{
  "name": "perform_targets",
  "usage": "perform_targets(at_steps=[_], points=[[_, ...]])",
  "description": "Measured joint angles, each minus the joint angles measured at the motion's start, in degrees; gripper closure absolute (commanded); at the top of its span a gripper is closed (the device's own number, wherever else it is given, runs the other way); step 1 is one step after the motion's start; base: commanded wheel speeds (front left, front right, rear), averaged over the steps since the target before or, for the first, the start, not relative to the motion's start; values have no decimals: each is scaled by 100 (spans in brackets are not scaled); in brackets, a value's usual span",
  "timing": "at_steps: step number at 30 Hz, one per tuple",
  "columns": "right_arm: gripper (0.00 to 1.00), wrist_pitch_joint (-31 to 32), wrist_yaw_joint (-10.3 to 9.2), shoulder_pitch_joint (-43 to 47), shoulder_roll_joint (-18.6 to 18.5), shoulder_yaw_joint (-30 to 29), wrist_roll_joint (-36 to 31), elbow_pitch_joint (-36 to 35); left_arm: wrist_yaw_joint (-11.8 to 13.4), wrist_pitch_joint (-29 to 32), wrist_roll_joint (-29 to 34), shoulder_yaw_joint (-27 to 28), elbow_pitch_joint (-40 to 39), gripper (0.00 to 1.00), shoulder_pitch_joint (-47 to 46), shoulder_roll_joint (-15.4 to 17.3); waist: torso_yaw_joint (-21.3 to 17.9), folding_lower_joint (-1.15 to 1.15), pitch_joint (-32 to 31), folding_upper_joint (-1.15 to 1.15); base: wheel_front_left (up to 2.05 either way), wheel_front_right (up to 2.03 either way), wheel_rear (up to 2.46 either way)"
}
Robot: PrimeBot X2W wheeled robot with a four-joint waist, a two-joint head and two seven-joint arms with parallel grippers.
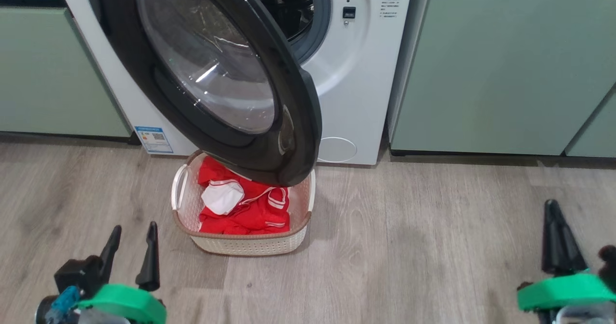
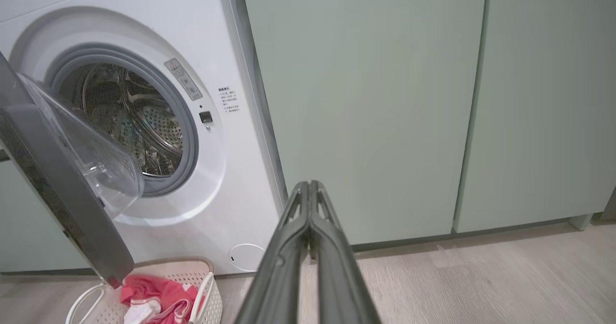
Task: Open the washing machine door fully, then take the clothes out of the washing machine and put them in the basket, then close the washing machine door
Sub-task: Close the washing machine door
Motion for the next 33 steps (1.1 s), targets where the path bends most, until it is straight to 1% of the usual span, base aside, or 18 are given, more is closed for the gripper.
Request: perform_targets(at_steps=[4,9,12,15,18,21,24,27,30,33], points=[[100,0,-1,-204,-22,-143,122,-281,0,0,51,-119,-30,0,82,-63,108,0,11,0,0,0,0],[100,-1,-1,-843,-59,-197,274,-736,0,0,92,-264,-10,0,108,-130,356,0,23,0,0,0,0],[100,-2,-1,-1172,-170,-32,338,-998,0,0,100,-335,12,0,107,-135,554,0,17,0,0,0,0],[100,-8,-1,-1451,-231,278,401,-1195,0,0,112,-369,19,0,105,-144,773,0,3,0,0,0,0],[100,-8,-1,-1696,-266,754,443,-1306,0,0,146,-410,35,0,102,-144,1008,0,-17,0,0,0,0],[100,-8,0,-1908,-320,1362,514,-1317,0,0,148,-459,58,0,97,-145,1241,0,-37,0,0,0,0],[100,-9,0,-2132,-359,2054,605,-1123,0,0,149,-558,75,0,95,-146,1456,0,-48,0,0,0,0],[100,-8,0,-2337,-416,2816,693,-590,0,-1,159,-637,90,0,74,-149,1645,0,-39,0,0,0,0],[100,-8,0,-2486,-460,3556,896,141,0,0,194,-734,108,0,35,-164,1796,0,3,0,0,0,0],[100,-7,0,-2622,-472,4050,1067,821,0,0,200,-775,109,0,-56,-197,1891,0,94,0,0,0,0]])
